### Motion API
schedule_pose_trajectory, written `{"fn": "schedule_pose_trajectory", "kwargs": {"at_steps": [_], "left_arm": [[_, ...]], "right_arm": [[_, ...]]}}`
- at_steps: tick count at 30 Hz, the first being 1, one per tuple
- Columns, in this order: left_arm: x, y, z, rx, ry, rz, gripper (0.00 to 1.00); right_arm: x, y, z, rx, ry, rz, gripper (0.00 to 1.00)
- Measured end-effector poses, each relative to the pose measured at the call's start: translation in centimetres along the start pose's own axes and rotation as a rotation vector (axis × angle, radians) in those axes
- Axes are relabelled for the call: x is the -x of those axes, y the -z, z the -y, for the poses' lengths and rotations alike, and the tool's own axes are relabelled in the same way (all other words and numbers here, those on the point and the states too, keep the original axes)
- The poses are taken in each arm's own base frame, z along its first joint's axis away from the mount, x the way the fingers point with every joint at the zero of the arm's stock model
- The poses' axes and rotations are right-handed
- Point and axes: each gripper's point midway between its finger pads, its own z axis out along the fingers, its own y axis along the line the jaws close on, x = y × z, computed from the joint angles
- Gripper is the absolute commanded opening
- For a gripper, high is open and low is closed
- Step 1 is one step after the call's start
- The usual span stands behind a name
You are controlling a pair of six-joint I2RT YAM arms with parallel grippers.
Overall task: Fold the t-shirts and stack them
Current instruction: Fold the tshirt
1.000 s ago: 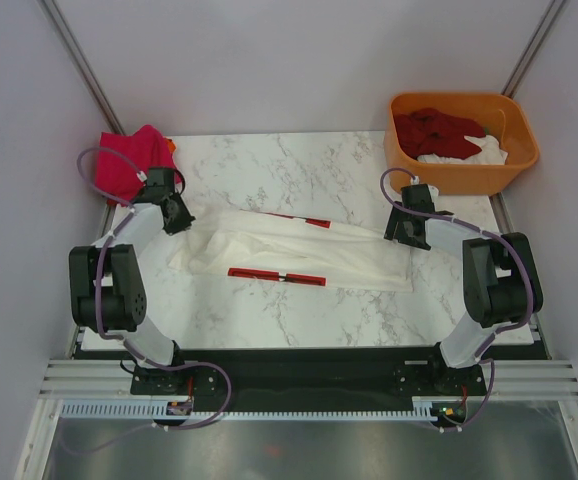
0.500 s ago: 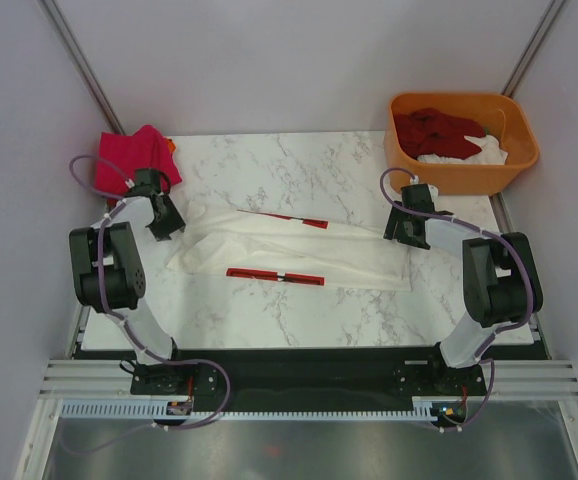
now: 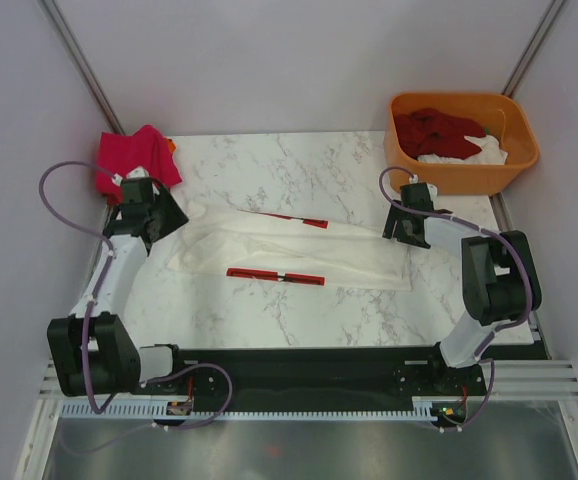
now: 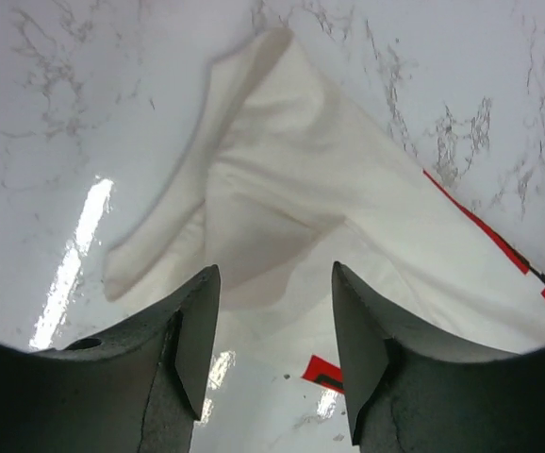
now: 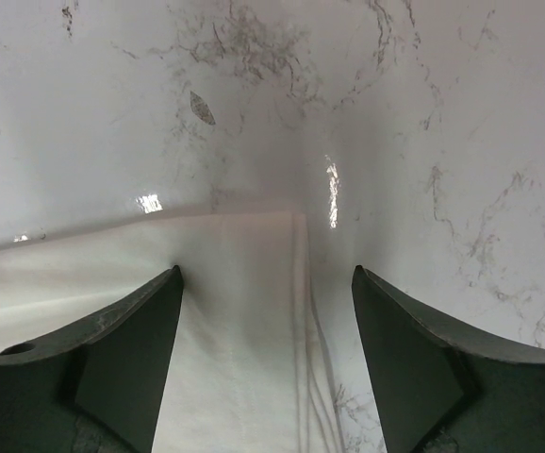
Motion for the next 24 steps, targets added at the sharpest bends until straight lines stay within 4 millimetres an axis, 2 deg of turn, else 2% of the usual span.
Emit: {"fn": "schedule_pose_trajectory", "kwargs": {"at_steps": [2, 5, 6, 7, 10, 13, 17, 18, 19, 20, 21, 22, 23, 24], "left_arm": [[-2.3, 0.5, 0.3, -0.034, 0.013, -0.026, 0.61], [-7.3, -0.9, -0.9, -0.021, 0.05, -0.147, 0.62], [-11.8, -2.1, -2.2, 0.021, 0.098, -0.284, 0.64], [-12.0, -2.1, -2.3, 0.024, 0.101, -0.293, 0.64], [-14.7, -2.2, -2.4, 0.029, 0.143, -0.357, 0.67], [-15.7, -2.0, -1.9, 0.02, 0.148, -0.366, 0.7], [-15.7, -2.3, -1.8, 0.025, 0.158, -0.349, 0.72], [-15.7, -2.4, -1.8, 0.027, 0.16, -0.343, 0.72], [-15.5, -2.6, -1.8, 0.029, 0.162, -0.336, 0.86], [-15.3, -2.8, -1.8, 0.029, 0.17, -0.326, 0.87], [-14.9, -2.9, -1.5, 0.025, 0.173, -0.31, 0.86], [-14.6, -3.2, -1.5, 0.029, 0.172, -0.295, 0.84], [-14.4, -3.5, -1.5, 0.032, 0.174, -0.291, 0.76], [-14.1, -3.8, -1.5, 0.037, 0.173, -0.281, 0.66]], "right_arm": [[0.1, -0.1, 0.0, -0.001, 0.0, 0.0, 0.77], [0.3, -0.3, 0.0, -0.002, -0.003, 0.003, 0.71], [0.4, -0.3, 0.0, -0.002, -0.006, 0.006, 0.75], [0.4, -0.3, 0.0, -0.002, -0.006, 0.006, 0.75], [0.5, -0.2, 0.1, -0.004, -0.009, 0.017, 0.82], [-0.1, 0.3, 0.6, -0.004, -0.015, 0.023, 0.86], [-0.9, 0.8, 1.0, -0.004, -0.015, 0.015, 0.8], [-0.9, 0.7, 1.0, -0.004, -0.015, 0.014, 0.74], [-0.9, 0.7, 1.0, -0.003, -0.014, 0.014, 0.69], [-0.9, 0.7, 0.9, 0.002, -0.014, 0.014, 0.64], [-0.9, 0.6, 0.8, 0.005, -0.012, 0.015, 0.48], [-0.8, 0.6, 0.7, 0.012, -0.01, 0.015, 0.4], [-0.8, 0.6, 0.4, 0.029, -0.016, 0.015, 0.24], [-0.8, 0.6, 0.1, 0.041, -0.015, 0.013, 0.18]]}}
